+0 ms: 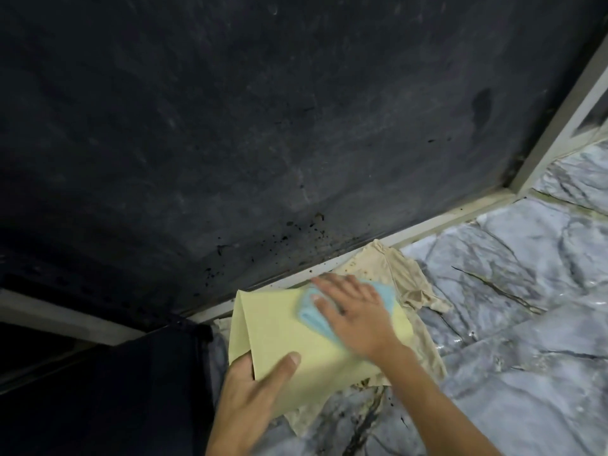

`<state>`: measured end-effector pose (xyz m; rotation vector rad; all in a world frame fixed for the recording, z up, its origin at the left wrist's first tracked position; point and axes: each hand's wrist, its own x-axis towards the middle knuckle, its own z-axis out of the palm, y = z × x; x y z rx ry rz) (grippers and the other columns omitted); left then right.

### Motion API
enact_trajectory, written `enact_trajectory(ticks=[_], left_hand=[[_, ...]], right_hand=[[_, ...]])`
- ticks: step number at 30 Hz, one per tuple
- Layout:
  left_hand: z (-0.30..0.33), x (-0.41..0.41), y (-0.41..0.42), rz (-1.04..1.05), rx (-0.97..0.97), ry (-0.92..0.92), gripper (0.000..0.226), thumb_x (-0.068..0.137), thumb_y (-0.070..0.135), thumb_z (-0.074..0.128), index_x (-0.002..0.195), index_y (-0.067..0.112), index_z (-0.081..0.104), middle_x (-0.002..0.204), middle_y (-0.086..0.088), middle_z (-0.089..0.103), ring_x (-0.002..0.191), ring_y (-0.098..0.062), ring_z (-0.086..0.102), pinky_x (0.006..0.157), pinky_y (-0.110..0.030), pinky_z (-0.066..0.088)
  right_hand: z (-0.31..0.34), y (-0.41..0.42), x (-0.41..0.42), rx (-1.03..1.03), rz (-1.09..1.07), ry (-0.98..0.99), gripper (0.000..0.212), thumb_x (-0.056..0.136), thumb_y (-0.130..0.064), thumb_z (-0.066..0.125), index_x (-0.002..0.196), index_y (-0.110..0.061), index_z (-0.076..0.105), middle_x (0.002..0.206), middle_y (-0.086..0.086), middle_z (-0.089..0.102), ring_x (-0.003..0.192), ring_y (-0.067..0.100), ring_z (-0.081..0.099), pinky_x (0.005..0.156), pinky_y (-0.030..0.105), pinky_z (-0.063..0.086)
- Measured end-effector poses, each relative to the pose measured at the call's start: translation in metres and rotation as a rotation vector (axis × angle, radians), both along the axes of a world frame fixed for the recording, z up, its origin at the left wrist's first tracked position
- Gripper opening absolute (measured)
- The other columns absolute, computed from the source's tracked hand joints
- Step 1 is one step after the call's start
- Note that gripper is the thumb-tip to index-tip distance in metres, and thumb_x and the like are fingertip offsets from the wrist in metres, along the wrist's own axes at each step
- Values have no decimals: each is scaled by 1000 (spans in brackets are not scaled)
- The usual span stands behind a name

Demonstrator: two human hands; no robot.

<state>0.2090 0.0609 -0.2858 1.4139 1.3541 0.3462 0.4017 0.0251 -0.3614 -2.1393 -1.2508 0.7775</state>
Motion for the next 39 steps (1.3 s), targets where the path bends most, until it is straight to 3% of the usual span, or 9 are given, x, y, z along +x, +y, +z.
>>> enact_trajectory(ticks=[4, 9, 11, 14, 20, 23, 28, 32, 39], left_hand=[[-1, 2, -2, 4, -42, -2, 18, 80, 30, 84, 94, 20, 79, 90, 17, 83, 94, -10, 75, 72, -25, 53], [4, 9, 0, -65, -81, -1, 42, 63, 37, 84, 99, 17, 81, 92, 3, 85, 93, -17, 79, 82, -36, 60], [3, 9, 8, 40, -134, -64, 35, 69, 23, 83, 101, 10, 80, 93, -9, 85, 96, -31, 78, 88, -45, 60], [5, 11, 20, 146, -207, -137, 20, 89, -6, 65, 104, 4, 74, 85, -8, 85, 87, -30, 75, 74, -37, 57], [-3, 15, 14, 3, -66, -109, 25, 92, -7, 62, 108, 7, 74, 89, 2, 85, 80, -7, 79, 62, -17, 58], [-7, 9, 14, -2, -24, -129, 33, 91, -9, 61, 115, 10, 74, 98, -6, 85, 96, -25, 79, 72, -28, 59], [-5, 7, 6, 36, -103, -174, 25, 92, -10, 60, 108, 5, 72, 84, 0, 85, 70, -7, 79, 55, -17, 58], [-10, 8, 7, 23, -83, -160, 25, 91, -7, 63, 107, 9, 73, 93, 0, 85, 74, -6, 79, 58, -15, 58], [-13, -9, 2, 82, -95, -215, 28, 87, -5, 70, 110, 9, 76, 95, -13, 84, 85, -25, 80, 64, -28, 62]], right_hand=[[-11, -10, 22, -200, -179, 50, 54, 95, -64, 15, 147, -52, 19, 163, -18, 11, 150, 13, -1, 119, 47, -7], [28, 24, -37, 19, 92, 30, 54, 98, -59, 13, 151, -46, 16, 161, -21, 13, 149, 7, 0, 120, 44, -8], [21, 16, -32, 70, 80, 25, 52, 98, -61, 16, 148, -50, 21, 159, -25, 18, 148, 4, 5, 120, 41, -5], [-13, -15, -9, 29, -78, -8, 54, 94, -68, 16, 145, -53, 26, 157, -26, 23, 148, 5, 10, 120, 39, -2], [-7, -10, -6, -70, -190, 0, 55, 99, -54, 13, 150, -37, 27, 161, -13, 22, 150, 13, 4, 120, 45, -5], [15, 4, -45, 81, -51, -61, 64, 96, -58, 4, 149, -35, 30, 159, -14, 28, 149, 13, 10, 120, 45, -2], [-20, -24, -10, 4, -190, -100, 67, 91, -63, 2, 147, -40, 30, 159, -14, 29, 148, 13, 14, 120, 44, 2], [-22, -31, -3, -102, -378, 1, 66, 92, -60, 6, 149, -35, 28, 161, -12, 22, 150, 14, 4, 120, 48, -3], [12, -6, -61, 144, -100, -139, 56, 98, -56, 12, 143, -38, 40, 153, -17, 38, 147, 11, 20, 120, 44, 4]])
